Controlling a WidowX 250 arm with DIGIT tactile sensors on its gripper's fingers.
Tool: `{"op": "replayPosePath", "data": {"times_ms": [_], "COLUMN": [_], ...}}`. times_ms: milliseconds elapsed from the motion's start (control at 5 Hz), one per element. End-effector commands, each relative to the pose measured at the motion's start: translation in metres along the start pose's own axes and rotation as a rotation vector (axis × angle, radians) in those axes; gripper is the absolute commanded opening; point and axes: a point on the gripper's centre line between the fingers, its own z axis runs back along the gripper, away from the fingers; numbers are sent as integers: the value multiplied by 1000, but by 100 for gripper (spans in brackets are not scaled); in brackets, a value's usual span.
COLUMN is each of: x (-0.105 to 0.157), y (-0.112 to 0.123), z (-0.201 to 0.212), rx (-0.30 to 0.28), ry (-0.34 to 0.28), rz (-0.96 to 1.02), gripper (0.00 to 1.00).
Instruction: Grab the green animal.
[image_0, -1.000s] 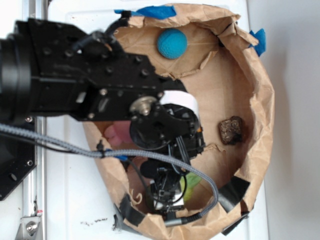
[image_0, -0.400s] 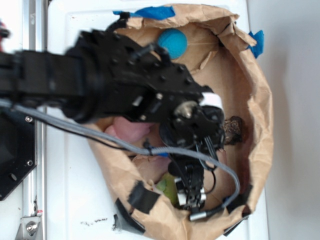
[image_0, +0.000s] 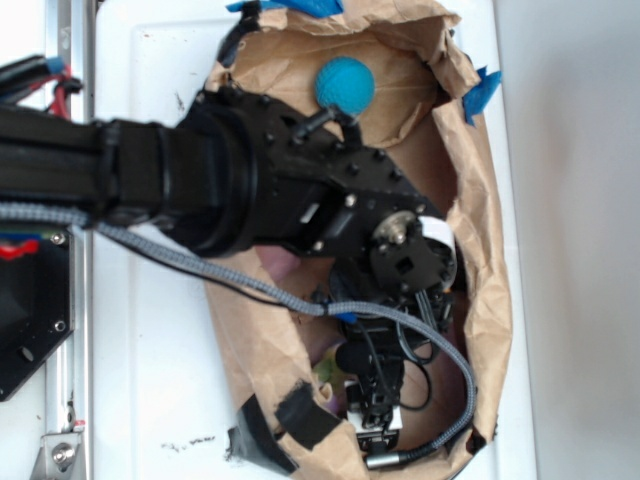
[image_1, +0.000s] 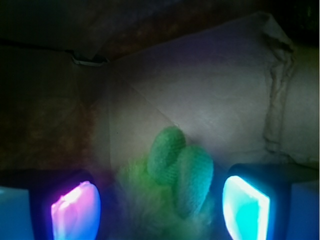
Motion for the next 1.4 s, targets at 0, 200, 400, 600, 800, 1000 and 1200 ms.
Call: {"op": "replayPosePath", "data": {"times_ms": [0,200,400,600,800,1000,1200], "x": [-16,-27,-38,-47,-51,-52,-58], "y": [-9,-13,-20,-23,-23,-22,-15], "z": [-18,-21,-19,-15,-5,6,30], "rx": [42,51,44,59,60,77,156], "ry": [27,12,-3,0,-20,-48,-141], "rz": [-17,-22,-32,-79,-95,-75,-15], "gripper": [0,0,0,0,0,0,0]}}
